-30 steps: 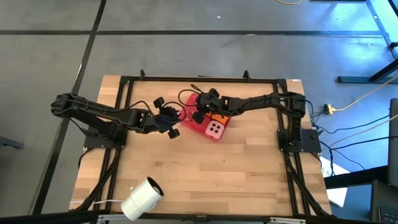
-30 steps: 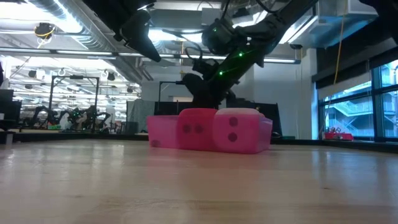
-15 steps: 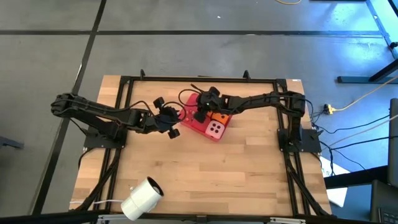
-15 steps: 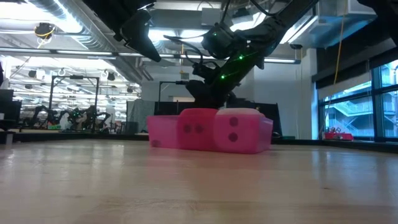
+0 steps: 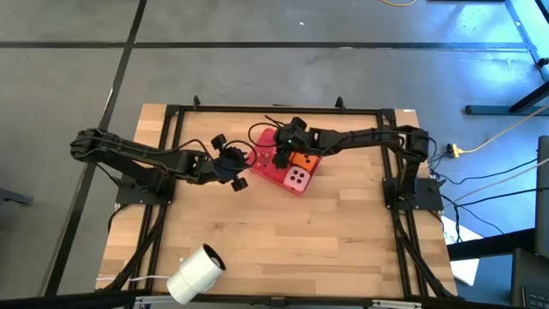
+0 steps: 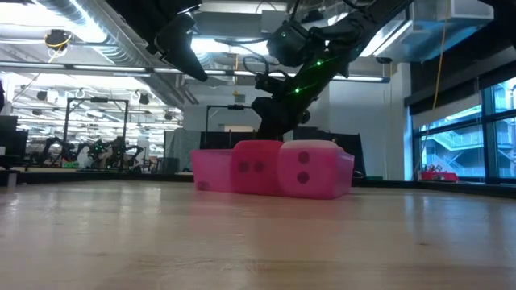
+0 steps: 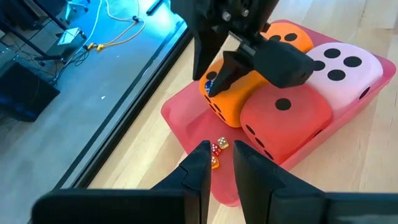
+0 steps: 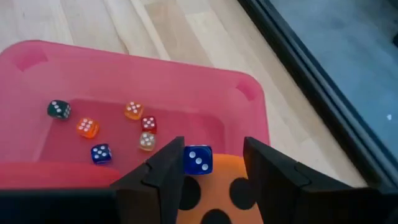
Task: Pick & Place Dice
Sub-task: Put the small blue die into the red bin, then return to Home Position
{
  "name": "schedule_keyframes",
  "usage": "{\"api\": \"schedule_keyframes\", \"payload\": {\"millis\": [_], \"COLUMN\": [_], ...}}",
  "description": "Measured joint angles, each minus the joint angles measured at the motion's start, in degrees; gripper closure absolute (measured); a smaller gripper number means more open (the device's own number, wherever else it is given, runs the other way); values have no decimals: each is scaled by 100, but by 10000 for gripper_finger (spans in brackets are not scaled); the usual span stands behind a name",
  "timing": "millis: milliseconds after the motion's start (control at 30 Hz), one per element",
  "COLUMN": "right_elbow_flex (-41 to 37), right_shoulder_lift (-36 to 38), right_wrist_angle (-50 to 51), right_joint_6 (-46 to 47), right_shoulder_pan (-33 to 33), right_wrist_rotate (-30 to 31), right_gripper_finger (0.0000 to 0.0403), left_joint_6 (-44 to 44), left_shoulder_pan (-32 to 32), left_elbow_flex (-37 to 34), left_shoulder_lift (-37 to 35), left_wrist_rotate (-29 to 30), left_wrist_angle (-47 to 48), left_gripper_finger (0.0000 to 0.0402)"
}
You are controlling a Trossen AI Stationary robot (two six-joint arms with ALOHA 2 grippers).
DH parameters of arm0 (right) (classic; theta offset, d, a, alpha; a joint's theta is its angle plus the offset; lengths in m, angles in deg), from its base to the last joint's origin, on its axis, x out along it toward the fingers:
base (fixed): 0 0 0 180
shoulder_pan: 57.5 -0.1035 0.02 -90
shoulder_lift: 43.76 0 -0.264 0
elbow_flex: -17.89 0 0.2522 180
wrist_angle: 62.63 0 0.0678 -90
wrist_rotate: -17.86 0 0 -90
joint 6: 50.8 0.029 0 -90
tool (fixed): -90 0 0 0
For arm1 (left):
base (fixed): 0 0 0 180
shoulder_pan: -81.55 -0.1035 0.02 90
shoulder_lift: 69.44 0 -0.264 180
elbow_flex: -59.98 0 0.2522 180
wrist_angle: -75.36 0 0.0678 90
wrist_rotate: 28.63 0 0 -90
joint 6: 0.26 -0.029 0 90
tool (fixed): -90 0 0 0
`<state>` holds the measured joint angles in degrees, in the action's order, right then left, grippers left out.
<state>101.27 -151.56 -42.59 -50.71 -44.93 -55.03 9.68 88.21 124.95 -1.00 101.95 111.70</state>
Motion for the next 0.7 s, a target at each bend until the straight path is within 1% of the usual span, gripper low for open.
{"api": "schedule_keyframes", "payload": {"millis": [133,400,600,700], "right_elbow_flex": [0,0,0,0], "right_shoulder_lift": [1,1,1,1], "right_wrist_angle": [77,-119,-128,-125], "right_joint_6": [213,381,366,114], "right_shoulder_pan": [-1,-1,-1,-1], "right_wrist_rotate": [-3,-8,-17,-16], "right_gripper_finger": [239,239,239,239], "left_joint_6": [15,41,42,40], "left_shoulder_pan": [7,7,7,7], "left_elbow_flex": [0,0,0,0], "left_shoulder_lift": [0,0,0,2], "left_wrist_rotate": [-9,-24,-77,-119], "left_wrist_angle": [-3,-4,-4,-4], "left_gripper_finger": [341,341,341,341]}}
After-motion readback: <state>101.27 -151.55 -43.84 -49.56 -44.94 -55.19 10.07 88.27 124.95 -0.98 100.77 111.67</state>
